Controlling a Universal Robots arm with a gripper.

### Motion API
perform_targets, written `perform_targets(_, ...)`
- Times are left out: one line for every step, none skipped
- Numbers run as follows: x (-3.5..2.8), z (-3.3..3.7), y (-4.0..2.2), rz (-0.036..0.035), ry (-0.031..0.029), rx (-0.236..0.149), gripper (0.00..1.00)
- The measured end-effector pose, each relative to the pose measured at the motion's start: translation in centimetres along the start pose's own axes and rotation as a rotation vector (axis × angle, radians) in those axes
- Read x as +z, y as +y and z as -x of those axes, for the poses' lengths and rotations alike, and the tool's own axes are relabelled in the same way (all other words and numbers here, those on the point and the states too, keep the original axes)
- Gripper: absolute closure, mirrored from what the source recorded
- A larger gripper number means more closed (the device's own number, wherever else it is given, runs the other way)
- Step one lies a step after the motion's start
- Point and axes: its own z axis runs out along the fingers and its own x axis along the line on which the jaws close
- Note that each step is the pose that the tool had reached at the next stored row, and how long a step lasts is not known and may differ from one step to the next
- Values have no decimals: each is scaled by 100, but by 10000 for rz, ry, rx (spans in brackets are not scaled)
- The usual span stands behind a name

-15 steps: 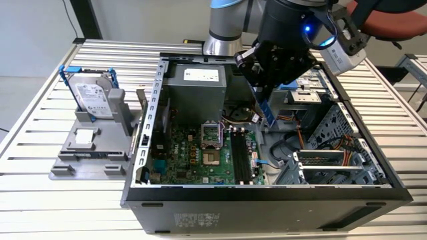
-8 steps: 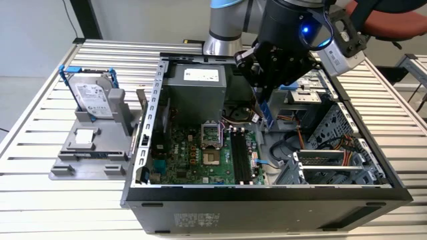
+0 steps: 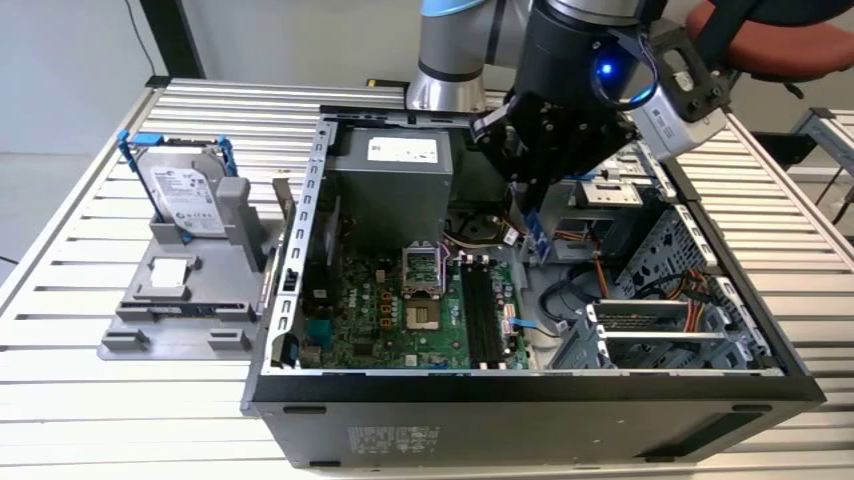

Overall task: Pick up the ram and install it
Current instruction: 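Insert the ram into the slot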

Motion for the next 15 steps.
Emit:
perform_targets(6, -1, 0, -2, -2, 83, 100)
perform_targets(8, -1, 0, -5, -3, 131, 100)
perform_targets(9, -1, 0, -5, -4, 143, 100)
perform_targets(9, -1, -1, -5, -4, 148, 100)
perform_targets(9, -1, -1, -5, -4, 149, 100)
perform_targets(10, -1, -1, -4, -5, 151, 100)
perform_targets(10, -1, 0, -4, -4, 151, 100)
perform_targets(10, -1, -1, -4, -4, 152, 100)
perform_targets(10, -1, -1, -3, -5, 152, 100)
perform_targets(10, -1, -1, -4, -4, 153, 100)
perform_targets(10, -1, -1, -4, -4, 153, 100)
perform_targets(10, -1, 0, -4, -5, 154, 100)
perform_targets(11, -1, -1, -5, -5, 160, 100)
perform_targets(18, -1, 0, -1, -6, 175, 100)
perform_targets(26, -1, -1, -2, -7, 196, 100)
